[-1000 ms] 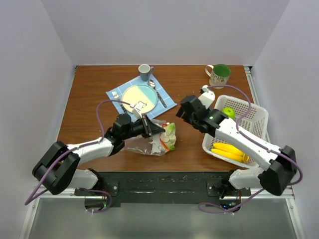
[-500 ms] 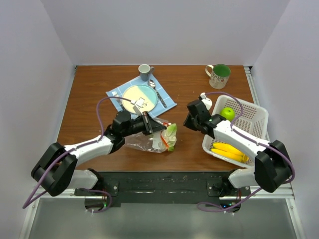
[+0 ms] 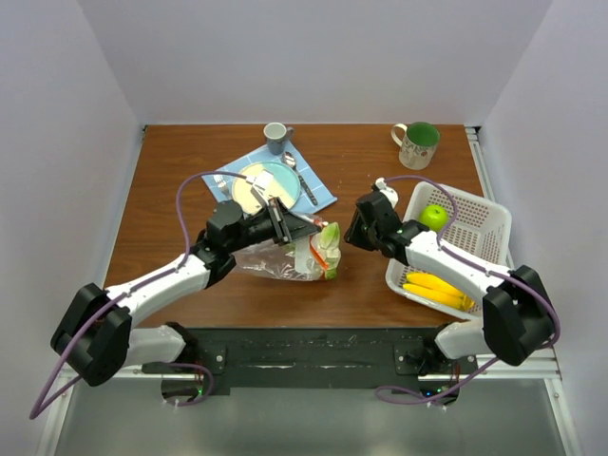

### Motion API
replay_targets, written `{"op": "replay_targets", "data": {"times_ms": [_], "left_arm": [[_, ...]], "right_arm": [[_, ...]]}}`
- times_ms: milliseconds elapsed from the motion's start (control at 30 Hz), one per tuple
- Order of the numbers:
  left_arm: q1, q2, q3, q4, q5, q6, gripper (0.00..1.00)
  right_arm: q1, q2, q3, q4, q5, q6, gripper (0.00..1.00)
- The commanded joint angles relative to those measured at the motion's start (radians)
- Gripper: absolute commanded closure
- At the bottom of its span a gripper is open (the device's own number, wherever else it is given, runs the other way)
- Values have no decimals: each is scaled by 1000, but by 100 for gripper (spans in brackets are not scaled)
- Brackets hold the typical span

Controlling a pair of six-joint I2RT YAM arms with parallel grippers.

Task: Place the food in the zip-top bag and seal the zipper
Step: Place the fake vegetable in the zipper food storage bag.

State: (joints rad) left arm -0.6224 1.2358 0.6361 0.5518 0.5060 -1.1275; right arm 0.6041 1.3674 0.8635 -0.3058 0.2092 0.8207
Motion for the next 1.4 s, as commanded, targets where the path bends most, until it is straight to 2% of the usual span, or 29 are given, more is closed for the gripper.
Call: {"op": "replay_targets", "data": {"times_ms": [0,67,167,367,700,833,1100,1167,1200,1267,1367], "left_arm": [[6,-21,89,66,23,-48,100],[6,-12,105,88,26,-64,100],[6,-4,116,112,23,-81,100],[-2,37,143,177,25,-118,100],[-14,45,137,99,-1,-60,100],[-31,70,137,134,3,-61,100],[-36,102,129,180,6,-54,100],[-39,109,123,201,6,-60,100],[-40,113,116,212,8,-64,100],[-40,114,106,252,14,-86,100],[-42,90,94,270,8,-89,100]], "right_arm": [[3,1,-4,19,-45,8,57],[2,-11,-15,39,-63,26,50],[3,-22,-14,68,-108,54,46],[3,-42,-4,149,-230,146,46],[11,-215,35,119,-252,227,45],[48,-170,49,117,-248,219,44],[86,-106,58,171,-278,247,49],[89,-122,58,174,-269,271,65],[89,-131,54,180,-261,284,69],[91,-148,58,134,-214,284,69],[91,-186,40,109,-150,275,64]]}}
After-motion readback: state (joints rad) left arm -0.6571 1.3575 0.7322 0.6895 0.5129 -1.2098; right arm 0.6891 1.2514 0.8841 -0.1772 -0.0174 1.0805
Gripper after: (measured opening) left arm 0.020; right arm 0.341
